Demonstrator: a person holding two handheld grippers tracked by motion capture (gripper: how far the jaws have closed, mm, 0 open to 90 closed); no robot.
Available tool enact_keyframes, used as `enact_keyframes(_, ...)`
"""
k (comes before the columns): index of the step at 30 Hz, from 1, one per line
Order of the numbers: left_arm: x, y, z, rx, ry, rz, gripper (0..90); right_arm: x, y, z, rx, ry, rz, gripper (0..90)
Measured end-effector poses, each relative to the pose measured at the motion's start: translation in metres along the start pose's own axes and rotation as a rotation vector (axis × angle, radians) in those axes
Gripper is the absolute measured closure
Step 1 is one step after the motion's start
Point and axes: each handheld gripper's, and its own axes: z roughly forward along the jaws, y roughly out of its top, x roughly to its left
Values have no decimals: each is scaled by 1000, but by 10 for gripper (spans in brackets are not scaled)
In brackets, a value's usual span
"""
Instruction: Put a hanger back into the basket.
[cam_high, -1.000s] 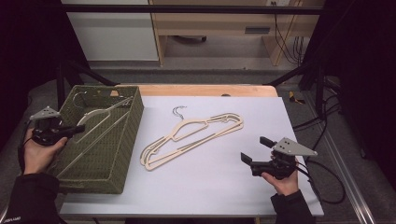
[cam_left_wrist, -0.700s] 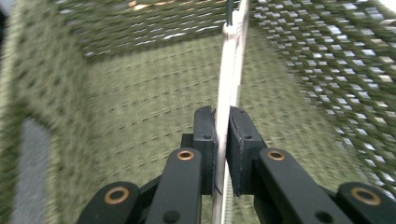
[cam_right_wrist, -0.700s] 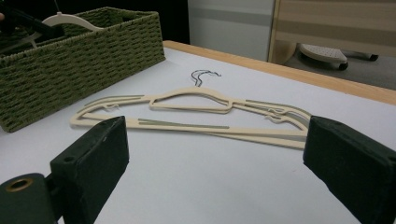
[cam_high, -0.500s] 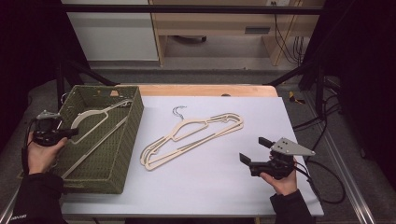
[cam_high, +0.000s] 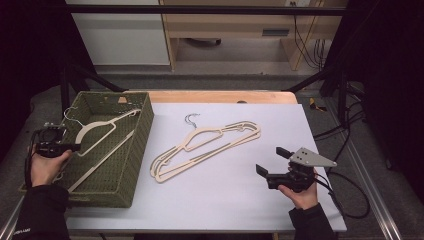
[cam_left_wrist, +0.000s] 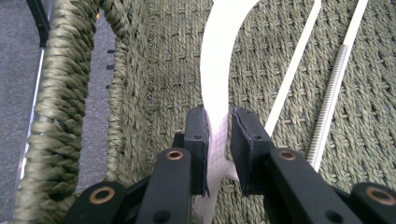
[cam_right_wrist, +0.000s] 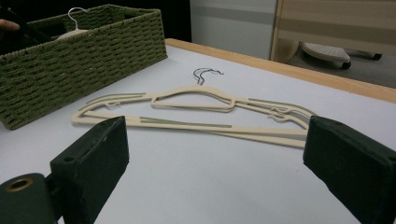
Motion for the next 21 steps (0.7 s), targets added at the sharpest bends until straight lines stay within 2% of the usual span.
enact_keyframes(3, -1, 0, -2, 3, -2, -3, 722, 0, 0, -1, -1, 1, -1, 75)
enact_keyframes(5, -2, 0, -8, -26, -18, -3, 683, 0, 0, -1, -2, 1, -3, 75)
enact_keyframes(6, -2, 0, -8, -26, -18, -3, 663, 0, 0, -1, -2, 1, -3, 75)
enact_keyframes(7, -3, 1, -13, -43, -28, 1, 663, -1, 1, -1, -2, 1, -2, 74)
enact_keyframes(8, -4, 3, -18, -64, -39, 11, 624, -1, 1, -2, -4, -1, 1, 74)
enact_keyframes(9, -8, 6, -30, -111, -49, 21, 604, -1, 1, -2, -6, -2, 1, 74)
enact_keyframes(10, -10, 7, -35, -134, -56, 24, 583, -1, 1, -2, -9, -3, -1, 74)
enact_keyframes(11, -10, 7, -35, -134, -56, 24, 561, -1, 1, -2, -9, -3, -1, 74)
enact_keyframes(12, -15, 8, -43, -179, -70, 28, 561, -1, 2, -3, -10, -6, -1, 73)
enact_keyframes(14, -24, 11, -56, -250, -94, 45, 498, -1, 2, -4, -20, -4, 1, 73)
enact_keyframes(16, -34, 13, -68, -315, -137, 69, 450, -2, 3, -6, -25, -6, 2, 72)
enact_keyframes(17, -48, 14, -77, -371, -183, 99, 397, -3, 4, -7, -31, -9, 5, 72)
enact_keyframes(18, -48, 14, -77, -371, -183, 99, 375, -3, 4, -7, -31, -9, 5, 72)
enact_keyframes(19, -55, 15, -82, -387, -203, 121, 350, -3, 4, -8, -31, -10, 9, 70)
enact_keyframes(20, -68, 17, -88, -426, -234, 150, 319, -3, 4, -8, -32, -9, 12, 69)
enact_keyframes(21, -76, 18, -92, -448, -257, 162, 286, -3, 4, -8, -32, -9, 12, 69)
